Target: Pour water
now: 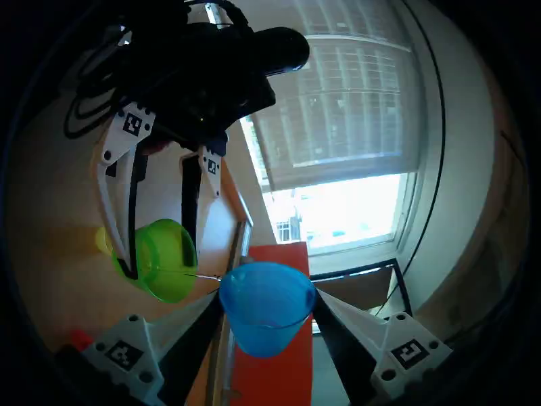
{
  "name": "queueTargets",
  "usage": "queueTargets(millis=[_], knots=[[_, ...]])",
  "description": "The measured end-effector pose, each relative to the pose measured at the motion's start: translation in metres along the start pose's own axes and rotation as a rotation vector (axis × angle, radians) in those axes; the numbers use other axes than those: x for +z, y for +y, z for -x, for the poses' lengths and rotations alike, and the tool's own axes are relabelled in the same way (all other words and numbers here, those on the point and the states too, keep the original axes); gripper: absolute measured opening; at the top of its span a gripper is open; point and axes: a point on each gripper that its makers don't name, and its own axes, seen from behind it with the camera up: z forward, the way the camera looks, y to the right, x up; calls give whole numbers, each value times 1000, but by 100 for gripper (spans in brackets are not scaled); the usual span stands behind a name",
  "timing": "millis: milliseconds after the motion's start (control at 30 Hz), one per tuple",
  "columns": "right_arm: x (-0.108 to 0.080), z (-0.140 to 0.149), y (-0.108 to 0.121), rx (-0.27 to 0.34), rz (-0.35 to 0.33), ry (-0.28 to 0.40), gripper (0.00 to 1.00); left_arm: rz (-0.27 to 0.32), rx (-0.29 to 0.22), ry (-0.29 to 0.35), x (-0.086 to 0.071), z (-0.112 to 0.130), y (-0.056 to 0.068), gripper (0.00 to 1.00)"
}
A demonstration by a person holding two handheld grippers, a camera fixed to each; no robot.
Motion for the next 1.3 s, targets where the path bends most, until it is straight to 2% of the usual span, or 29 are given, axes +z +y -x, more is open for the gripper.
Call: queueTargets(millis=[1300], knots=[[0, -7, -7, -56, -5, 6, 92, 1, -5, -9, 1, 2, -2, 89]])
